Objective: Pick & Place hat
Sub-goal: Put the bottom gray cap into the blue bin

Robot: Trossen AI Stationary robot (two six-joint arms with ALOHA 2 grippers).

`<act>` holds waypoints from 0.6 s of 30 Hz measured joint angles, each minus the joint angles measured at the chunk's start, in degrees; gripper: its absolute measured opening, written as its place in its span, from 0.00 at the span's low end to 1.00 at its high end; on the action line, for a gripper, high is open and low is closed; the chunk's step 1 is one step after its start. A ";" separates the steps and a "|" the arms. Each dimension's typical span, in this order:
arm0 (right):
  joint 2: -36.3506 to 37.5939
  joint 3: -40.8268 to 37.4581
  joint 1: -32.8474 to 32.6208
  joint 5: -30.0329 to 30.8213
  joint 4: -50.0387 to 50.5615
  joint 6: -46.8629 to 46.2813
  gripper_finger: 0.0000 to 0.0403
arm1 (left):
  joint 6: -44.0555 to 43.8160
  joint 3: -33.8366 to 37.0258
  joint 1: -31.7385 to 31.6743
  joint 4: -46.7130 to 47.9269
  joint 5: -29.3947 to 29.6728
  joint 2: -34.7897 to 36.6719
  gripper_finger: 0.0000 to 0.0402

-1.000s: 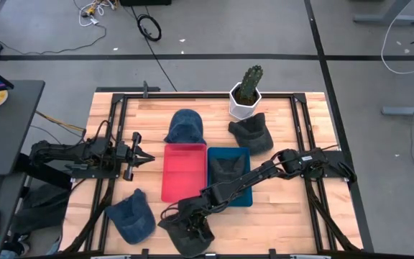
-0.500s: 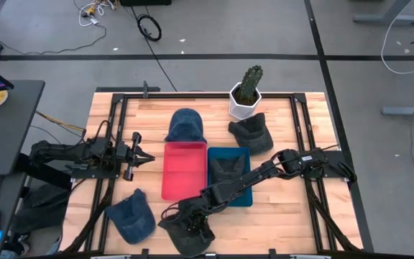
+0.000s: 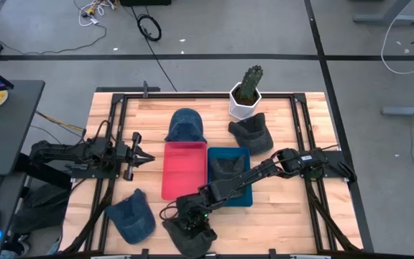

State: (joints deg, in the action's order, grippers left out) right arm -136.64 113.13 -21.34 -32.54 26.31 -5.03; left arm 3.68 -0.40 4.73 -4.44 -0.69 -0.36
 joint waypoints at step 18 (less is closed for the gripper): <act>3.54 19.51 -3.09 22.39 23.41 1.04 0.02 | 0.00 0.00 -0.01 -0.19 0.02 0.02 0.07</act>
State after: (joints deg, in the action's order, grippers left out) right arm -133.09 132.64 -24.42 -10.16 49.72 -3.99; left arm 3.68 -0.40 4.71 -4.63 -0.67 -0.34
